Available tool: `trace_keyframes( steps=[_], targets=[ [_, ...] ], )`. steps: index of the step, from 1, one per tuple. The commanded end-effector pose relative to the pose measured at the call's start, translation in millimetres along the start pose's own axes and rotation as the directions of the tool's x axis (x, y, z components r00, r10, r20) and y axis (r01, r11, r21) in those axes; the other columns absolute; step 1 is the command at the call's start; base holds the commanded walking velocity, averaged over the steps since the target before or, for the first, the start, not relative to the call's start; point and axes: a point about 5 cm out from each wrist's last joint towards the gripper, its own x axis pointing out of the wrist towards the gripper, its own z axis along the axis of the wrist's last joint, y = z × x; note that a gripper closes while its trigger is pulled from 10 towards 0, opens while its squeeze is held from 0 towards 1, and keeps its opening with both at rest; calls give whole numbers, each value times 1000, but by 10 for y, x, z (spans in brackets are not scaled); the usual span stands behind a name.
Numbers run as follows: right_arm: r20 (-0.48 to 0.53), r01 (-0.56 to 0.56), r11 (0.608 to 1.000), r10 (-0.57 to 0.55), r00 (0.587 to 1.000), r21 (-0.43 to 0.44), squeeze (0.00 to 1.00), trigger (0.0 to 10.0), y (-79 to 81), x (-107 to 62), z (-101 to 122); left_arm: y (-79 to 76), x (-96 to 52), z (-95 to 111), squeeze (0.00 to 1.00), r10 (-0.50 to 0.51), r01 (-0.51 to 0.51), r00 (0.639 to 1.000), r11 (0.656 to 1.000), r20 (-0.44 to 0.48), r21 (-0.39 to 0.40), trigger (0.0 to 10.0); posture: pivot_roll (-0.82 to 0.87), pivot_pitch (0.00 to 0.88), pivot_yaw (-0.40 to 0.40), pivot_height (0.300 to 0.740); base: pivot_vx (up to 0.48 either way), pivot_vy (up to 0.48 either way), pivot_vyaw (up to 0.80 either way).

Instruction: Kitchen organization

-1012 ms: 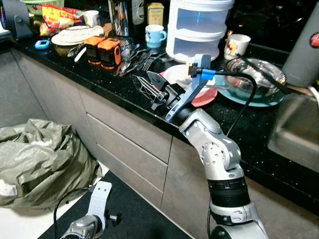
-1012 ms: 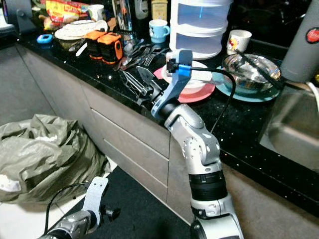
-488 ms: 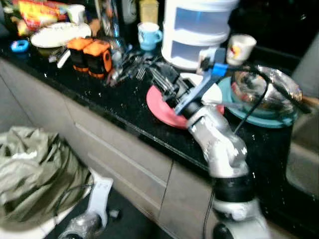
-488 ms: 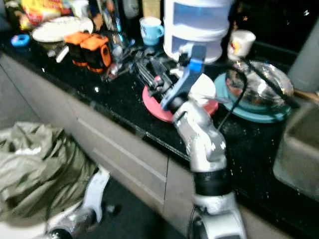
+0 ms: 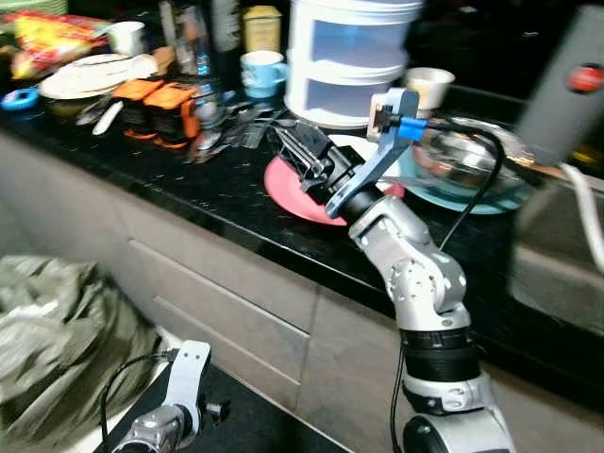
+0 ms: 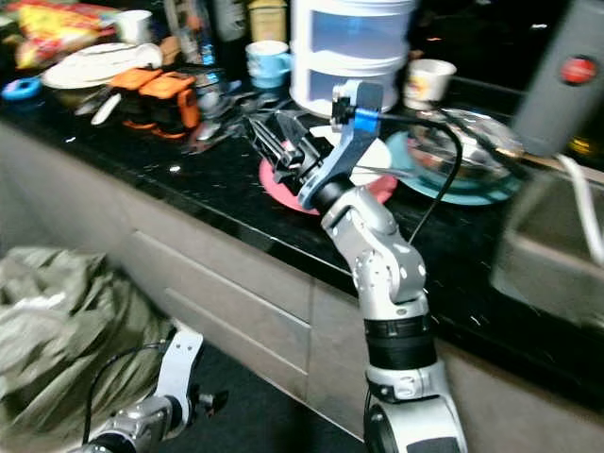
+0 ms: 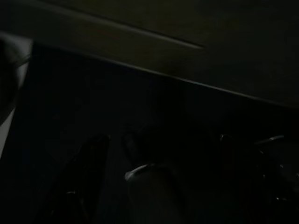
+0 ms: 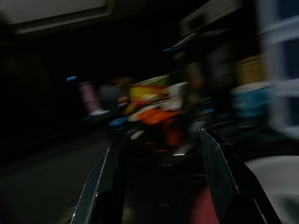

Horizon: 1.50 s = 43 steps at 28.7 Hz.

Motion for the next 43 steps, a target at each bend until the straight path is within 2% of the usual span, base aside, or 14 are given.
trace_keyframes(
  steps=[1, 3, 6, 7, 10, 11, 12, 13, 19, 20, 23, 30, 37, 43],
  targets=[
    [38, 19, 997, -15, 999, -81, 0, 10000, -44, 7, 147, -10, -4, -60, 0, -8, 8, 1000, 1000, -29, 0, 10000, 1, 67, 6, 740, 0, 0, 0],
    [39, 21, 995, -17, 999, -102, 0, 10000, -54, 6, 164, -9, -5, -61, 0, -9, 9, 1000, 1000, -29, 0, 10000, 1, 67, 6, 740, 0, 0, 0],
    [-2, 41, 931, -45, 999, -363, 0, 10000, -147, 2, 290, -5, -7, -63, 0, -11, 12, 999, 1000, -35, 9, 10000, -5, 66, 10, 740, 0, 0, 0],
    [-41, 20, 878, -45, 998, -479, 0, 10000, -155, 0, 293, -4, -7, -63, 0, -12, 13, 999, 1000, -36, 10, 10000, -5, 66, 10, 740, 0, 0, 0],
    [-170, -103, 753, -12, 985, -650, 0, 10000, -127, -23, 206, -3, -8, -64, 0, -14, 14, 999, 1000, -38, 15, 10000, -9, 69, 10, 740, 0, 0, 0],
    [-170, -103, 753, -12, 985, -650, 0, 10000, -127, -23, 206, -3, -8, -64, 0, -14, 14, 999, 1000, -38, 15, 10000, -9, 69, 10, 740, 0, 0, 0],
    [-237, -172, 704, 5, 971, -689, 0, 10000, -99, -35, 156, -2, -8, -65, 0, -14, 15, 999, 1000, -38, 17, 10000, -7, 71, 11, 740, 0, 0, 0],
    [-348, -293, 607, 30, 937, -738, 0, 10000, -60, -56, 82, -1, -8, -65, 0, -14, 15, 999, 1000, -39, 21, 10000, -7, 71, 11, 740, 0, 0, 0],
    [-434, -396, 515, 50, 899, -761, 0, 10000, -70, -77, 94, -1, -8, -63, 0, -12, 13, 999, 1000, -41, 27, 10000, -5, 72, 12, 740, 0, 0, 0],
    [-447, -408, 470, 31, 894, -783, 0, 10000, -109, -70, 134, -3, -7, -60, 0, -13, 14, 999, 999, -40, 29, 10000, -8, 74, 10, 740, 0, 0, 0],
    [-464, -422, 441, 14, 886, -792, 0, 10000, -126, -63, 136, -5, -6, -58, 0, -14, 15, 999, 999, -40, 30, 10000, -9, 76, 4, 740, 0, 0, 0],
    [-572, -524, 324, -68, 817, -788, 0, 10000, -161, -125, -76, -13, -5, -67, 0, -15, 17, 999, 999, -44, 34, 10000, -9, 63, 5, 740, 0, 0, 0],
    [-611, -564, 269, -145, 778, -781, 0, 10000, -311, -199, -10, -17, -5, -79, 0, -20, 22, 998, 999, -52, 44, 10000, -18, 55, 5, 740, 0, 0, 0],
    [-590, -536, 277, -172, 789, -797, 0, 10000, -392, -217, 139, -11, -6, -70, 0, -20, 22, 998, 999, -53, 49, 10000, -18, 54, 9, 740, 0, 0, 0]
  ],
)
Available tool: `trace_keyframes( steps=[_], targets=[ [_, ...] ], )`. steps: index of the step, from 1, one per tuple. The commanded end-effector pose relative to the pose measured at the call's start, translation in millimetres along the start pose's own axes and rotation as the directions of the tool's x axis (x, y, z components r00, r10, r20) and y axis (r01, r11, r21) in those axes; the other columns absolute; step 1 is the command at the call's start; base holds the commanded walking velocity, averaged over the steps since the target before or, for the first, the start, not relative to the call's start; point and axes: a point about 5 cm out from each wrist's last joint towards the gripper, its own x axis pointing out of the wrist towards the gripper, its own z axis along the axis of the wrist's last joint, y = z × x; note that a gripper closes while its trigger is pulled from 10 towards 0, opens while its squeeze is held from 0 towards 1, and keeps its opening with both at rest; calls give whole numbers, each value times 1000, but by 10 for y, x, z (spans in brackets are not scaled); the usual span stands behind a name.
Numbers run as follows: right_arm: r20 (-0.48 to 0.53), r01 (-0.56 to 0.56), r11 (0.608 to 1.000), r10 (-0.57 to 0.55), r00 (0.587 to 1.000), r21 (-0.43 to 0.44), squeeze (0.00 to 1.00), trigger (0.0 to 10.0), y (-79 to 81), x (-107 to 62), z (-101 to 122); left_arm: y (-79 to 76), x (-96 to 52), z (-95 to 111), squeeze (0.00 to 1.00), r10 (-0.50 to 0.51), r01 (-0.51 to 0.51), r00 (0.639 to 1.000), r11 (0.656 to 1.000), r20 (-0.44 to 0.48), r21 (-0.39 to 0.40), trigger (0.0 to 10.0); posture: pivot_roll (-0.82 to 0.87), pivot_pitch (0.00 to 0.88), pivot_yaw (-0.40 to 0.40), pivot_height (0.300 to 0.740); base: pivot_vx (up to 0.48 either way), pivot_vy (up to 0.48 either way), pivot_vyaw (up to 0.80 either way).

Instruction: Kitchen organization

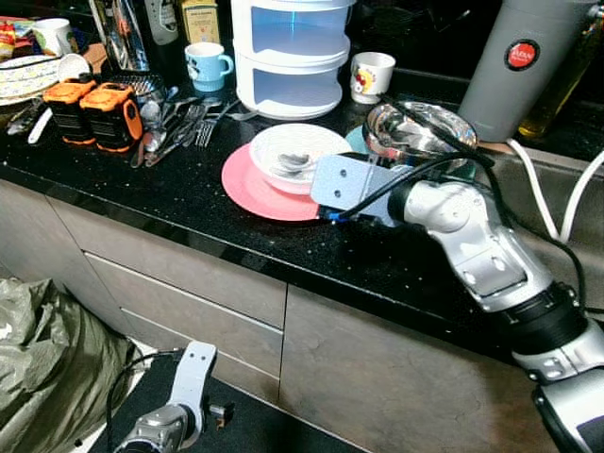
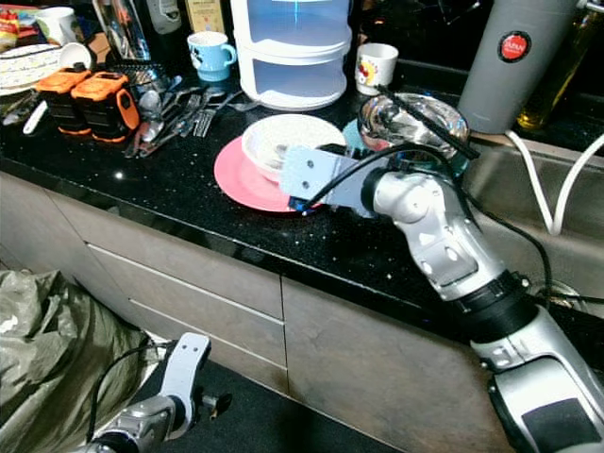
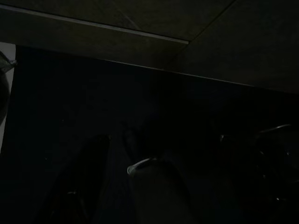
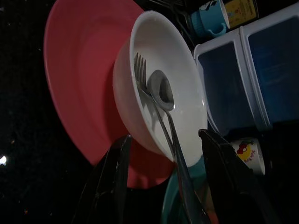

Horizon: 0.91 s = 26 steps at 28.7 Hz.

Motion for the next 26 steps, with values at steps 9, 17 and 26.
trace_keyframes(
  steps=[9, 17, 26],
  targets=[
    [-77, 16, 999, -20, 997, -47, 0, 10000, -75, -38, -94, 5, -8, -59, 0, -4, 5, 1000, 1000, -30, 10, 10000, -18, 57, 8, 740, 0, 0, 0],
    [-132, 43, 994, -56, 990, -97, 0, 4078, -131, -19, -143, 2, -7, -56, 0, -4, 4, 1000, 1000, -28, 11, 10000, -21, 59, 6, 740, 0, 0, 0],
    [-136, 38, 992, -55, 989, -123, 0, 9255, -143, -14, -140, -2, -6, -58, 0, -3, 4, 1000, 1000, -27, 9, 10000, -24, 61, 8, 740, 0, 0, 0]
  ],
)
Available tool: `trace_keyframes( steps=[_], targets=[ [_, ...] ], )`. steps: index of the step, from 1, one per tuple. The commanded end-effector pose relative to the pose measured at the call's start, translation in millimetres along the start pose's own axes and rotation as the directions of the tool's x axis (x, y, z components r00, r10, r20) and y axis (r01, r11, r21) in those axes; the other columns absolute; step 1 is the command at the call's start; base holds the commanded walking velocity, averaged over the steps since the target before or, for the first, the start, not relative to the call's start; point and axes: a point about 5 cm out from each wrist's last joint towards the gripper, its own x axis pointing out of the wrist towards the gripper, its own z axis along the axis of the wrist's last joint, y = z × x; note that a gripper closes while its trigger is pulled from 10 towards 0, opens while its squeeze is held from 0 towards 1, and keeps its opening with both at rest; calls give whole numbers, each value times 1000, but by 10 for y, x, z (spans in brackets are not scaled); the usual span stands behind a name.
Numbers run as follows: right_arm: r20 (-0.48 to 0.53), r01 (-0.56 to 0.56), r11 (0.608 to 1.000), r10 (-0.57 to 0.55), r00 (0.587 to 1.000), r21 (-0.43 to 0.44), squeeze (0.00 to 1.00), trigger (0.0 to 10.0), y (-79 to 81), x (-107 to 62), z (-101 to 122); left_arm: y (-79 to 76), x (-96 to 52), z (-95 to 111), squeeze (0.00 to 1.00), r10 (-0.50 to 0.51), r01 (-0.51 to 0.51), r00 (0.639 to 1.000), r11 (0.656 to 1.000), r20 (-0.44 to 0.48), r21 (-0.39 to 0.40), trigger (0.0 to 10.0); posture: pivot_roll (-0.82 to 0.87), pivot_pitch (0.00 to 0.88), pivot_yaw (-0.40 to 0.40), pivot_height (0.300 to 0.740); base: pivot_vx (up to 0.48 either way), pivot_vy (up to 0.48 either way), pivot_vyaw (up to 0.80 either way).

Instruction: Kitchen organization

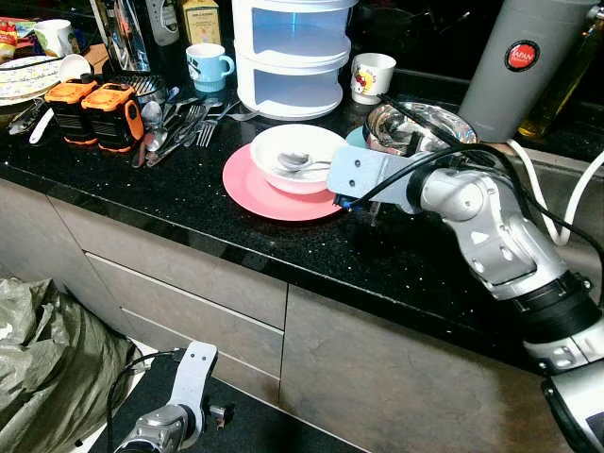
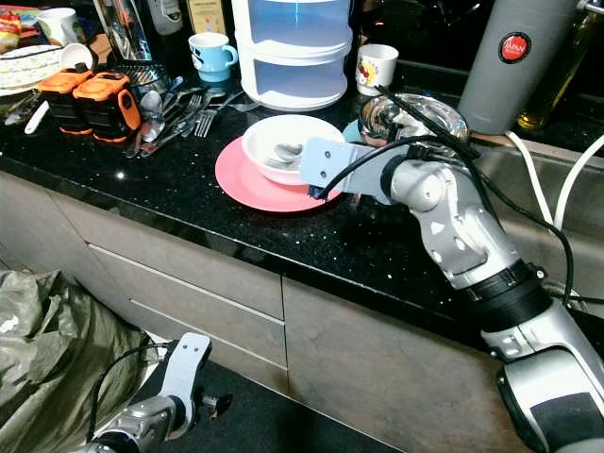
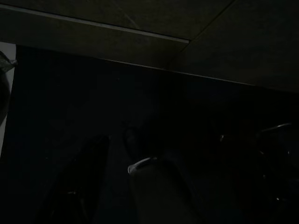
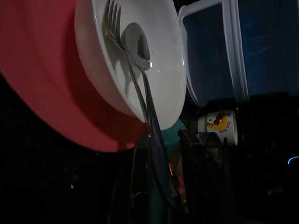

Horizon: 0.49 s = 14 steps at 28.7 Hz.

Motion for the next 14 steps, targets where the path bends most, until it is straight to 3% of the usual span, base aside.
trace_keyframes(
  steps=[1, 4, 5, 7, 8, 9, 11, 12, 14],
  targets=[
    [7, -1, 1000, 1, 1000, -23, 0, 9490, -26, 4, 28, 1, -7, -58, 0, -2, 2, 1000, 1000, -26, 5, 10000, -24, 61, 8, 740, 0, 0, 0],
    [7, 1, 1000, -1, 1000, -27, 0, 9686, -29, 7, 31, 1, -8, -61, 0, -3, 3, 1000, 1000, -27, 5, 10000, -25, 60, 11, 740, 0, 0, 0],
    [5, 2, 1000, -2, 1000, -29, 0, 8784, -30, 6, 29, 2, -8, -63, 0, -3, 4, 1000, 1000, -27, 6, 10000, -26, 61, 14, 740, 0, 0, 0],
    [5, 3, 1000, -2, 1000, -30, 0, 8784, -31, 6, 28, 2, -9, -64, 0, -4, 4, 1000, 1000, -28, 6, 10000, -26, 61, 14, 740, 0, 0, 0],
    [2, 4, 999, -4, 1000, -32, 0, 5529, -34, 3, 22, 3, -9, -65, 0, -4, 4, 1000, 1000, -29, 7, 10000, -28, 65, 17, 740, 0, 0, 0],
    [0, 4, 999, -4, 1000, -34, 0, 4863, -37, 0, 19, 4, -9, -64, 0, -4, 5, 1000, 1000, -29, 7, 10000, -29, 67, 17, 740, 0, 0, 0],
    [-1, 4, 999, -4, 1000, -36, 0, 4863, -39, -1, 16, 5, -10, -63, 0, -5, 5, 1000, 1000, -29, 8, 10000, -29, 67, 17, 740, 0, 0, 0],
    [-1, 4, 999, -4, 1000, -34, 0, 3490, -39, -2, 15, 6, -10, -62, 0, -5, 5, 1000, 1000, -29, 8, 10000, -28, 71, 18, 740, 0, 0, 0],
    [-1, 5, 999, -5, 1000, -33, 0, 3059, -40, -1, 14, 8, -10, -60, 0, -5, 5, 1000, 1000, -28, 8, 10000, -28, 71, 18, 740, 0, 0, 0]
  ],
)
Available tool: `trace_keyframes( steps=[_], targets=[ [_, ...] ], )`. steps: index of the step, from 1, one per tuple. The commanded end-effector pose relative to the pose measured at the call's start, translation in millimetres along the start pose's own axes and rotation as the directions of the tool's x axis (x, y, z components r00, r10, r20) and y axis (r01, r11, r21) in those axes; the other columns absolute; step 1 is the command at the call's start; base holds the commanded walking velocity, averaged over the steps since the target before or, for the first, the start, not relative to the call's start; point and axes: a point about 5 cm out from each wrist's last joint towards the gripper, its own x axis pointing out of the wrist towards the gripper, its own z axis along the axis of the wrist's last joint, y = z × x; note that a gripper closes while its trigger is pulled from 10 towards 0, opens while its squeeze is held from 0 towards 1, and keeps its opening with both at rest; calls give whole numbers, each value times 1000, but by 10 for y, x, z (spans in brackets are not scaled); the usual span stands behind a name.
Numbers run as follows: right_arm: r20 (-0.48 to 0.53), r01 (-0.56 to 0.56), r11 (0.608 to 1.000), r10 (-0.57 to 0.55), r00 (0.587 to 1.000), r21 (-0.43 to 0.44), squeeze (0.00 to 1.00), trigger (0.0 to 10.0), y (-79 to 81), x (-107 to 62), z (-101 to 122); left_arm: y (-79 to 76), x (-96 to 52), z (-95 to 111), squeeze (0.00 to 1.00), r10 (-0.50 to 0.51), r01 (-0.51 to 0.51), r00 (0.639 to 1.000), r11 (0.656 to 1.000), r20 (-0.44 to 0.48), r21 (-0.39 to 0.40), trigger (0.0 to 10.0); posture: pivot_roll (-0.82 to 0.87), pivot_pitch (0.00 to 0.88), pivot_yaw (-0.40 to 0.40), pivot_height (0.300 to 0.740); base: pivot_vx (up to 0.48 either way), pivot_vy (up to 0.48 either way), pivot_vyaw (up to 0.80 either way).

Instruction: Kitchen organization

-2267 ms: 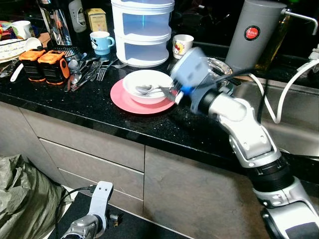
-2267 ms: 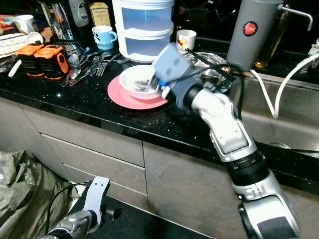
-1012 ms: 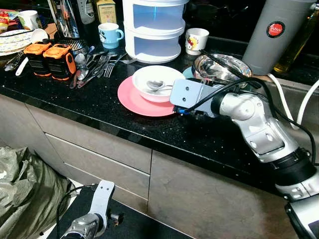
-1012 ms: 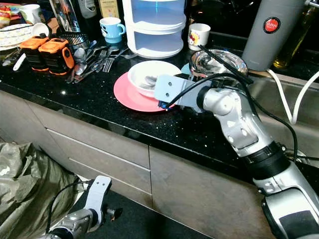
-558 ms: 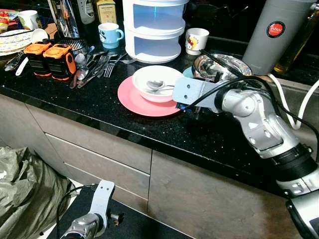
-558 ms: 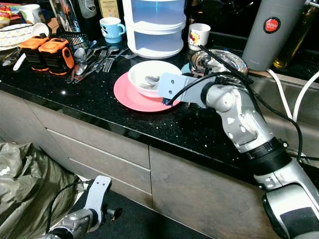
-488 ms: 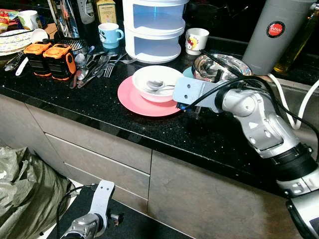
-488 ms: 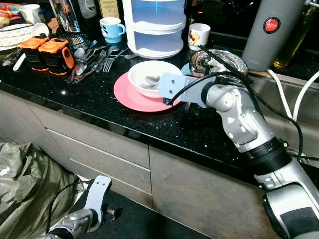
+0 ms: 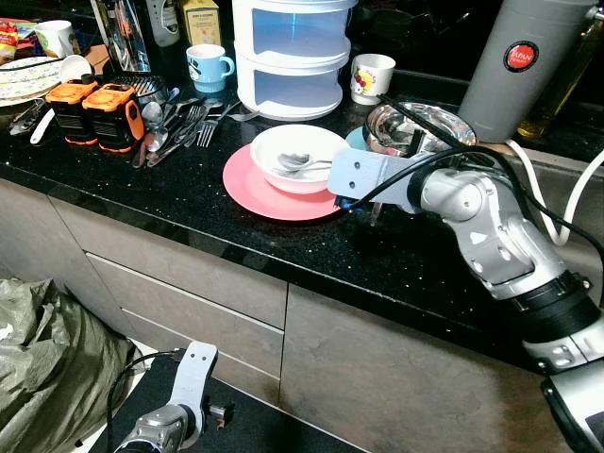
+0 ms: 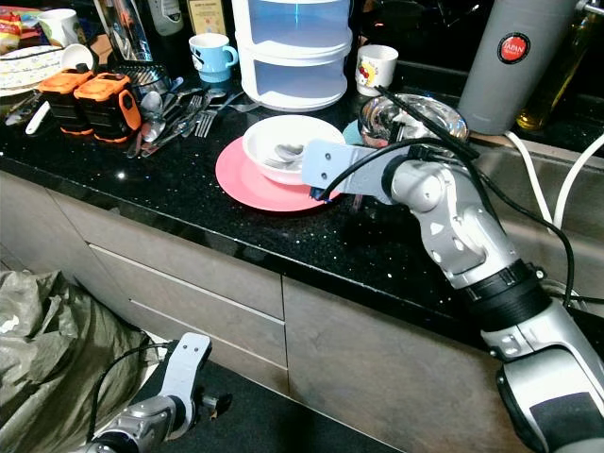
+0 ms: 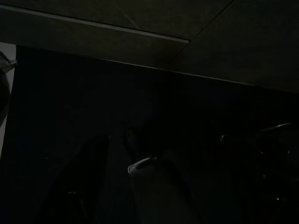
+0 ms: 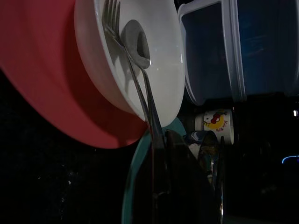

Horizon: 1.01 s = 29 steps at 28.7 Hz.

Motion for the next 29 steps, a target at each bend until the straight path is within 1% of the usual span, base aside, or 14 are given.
trace_keyframes(
  steps=[1, 2, 9, 11, 12, 13, 14, 16, 17, 18, 19, 23, 29],
  targets=[
    [7, 5, 1000, -5, 1000, -11, 0, 1686, -40, -4, 18, 9, -10, -60, 0, -4, 4, 1000, 1000, -28, 8, 10000, -28, 71, 18, 740, 0, 0, 0],
    [7, 6, 1000, -6, 1000, -14, 0, 118, -44, -4, 18, 10, -10, -58, 0, -4, 5, 1000, 1000, -29, 9, 10000, -27, 74, 20, 740, 0, 0, 0],
    [15, 18, 1000, -17, 1000, -19, 0, 0, -59, 4, 28, 13, -11, -52, 0, -3, 3, 1000, 1000, -28, 11, 10000, -25, 75, 20, 740, 0, 0, 0],
    [30, 30, 1000, -30, 999, -8, 0, 0, -73, 6, 47, 14, -10, -51, 0, -3, 3, 1000, 1000, -28, 12, 10000, -25, 75, 20, 740, 0, 0, 0],
    [46, 30, 999, -31, 998, 16, 400, 10000, -81, 3, 64, 14, -10, -51, 0, -3, 4, 1000, 1000, -29, 13, 10000, -25, 75, 20, 740, 0, 0, 0],
    [46, 30, 999, -31, 998, 16, 400, 10000, -81, 3, 64, 14, -10, -51, 0, -3, 4, 1000, 1000, -29, 13, 10000, -25, 75, 20, 740, 0, 0, 0],
    [58, 30, 999, -32, 998, 37, 1000, 10000, -84, -7, 74, 14, -10, -50, 0, -4, 4, 1000, 1000, -29, 13, 10000, -25, 75, 20, 740, 0, 0, 0],
    [6, 73, 997, -73, 997, -19, 1000, 10000, -142, -16, 10, 13, -10, -50, 0, -5, 5, 1000, 1000, -29, 13, 10000, -25, 75, 20, 740, 0, 0, 0],
    [-6, 79, 996, -79, 997, -32, 792, 10000, -155, -18, -10, 13, -10, -50, 0, -5, 5, 1000, 1000, -29, 14, 10000, -25, 75, 20, 740, 0, 0, 0],
    [-13, 66, 997, -67, 998, -31, 533, 10000, -151, -24, -30, 11, -10, -51, 0, -5, 5, 1000, 1000, -29, 13, 10000, -30, 74, 21, 740, 0, 0, 0],
    [-18, 56, 998, -56, 998, -29, 0, 10000, -146, -27, -46, 10, -10, -51, 0, -5, 5, 1000, 1000, -29, 13, 10000, -30, 74, 21, 740, 0, 0, 0],
    [-48, 25, 998, -27, 998, -53, 0, 10000, -122, -26, -107, 6, -8, -51, 0, -6, 6, 1000, 1000, -28, 11, 10000, -29, 73, 20, 740, 0, 0, 0],
    [-46, -23, 999, 21, 999, -49, 0, 10000, -63, -31, -127, 5, -8, -50, 0, -6, 6, 1000, 1000, -27, 8, 10000, -29, 74, 19, 740, 0, 0, 0]
  ],
)
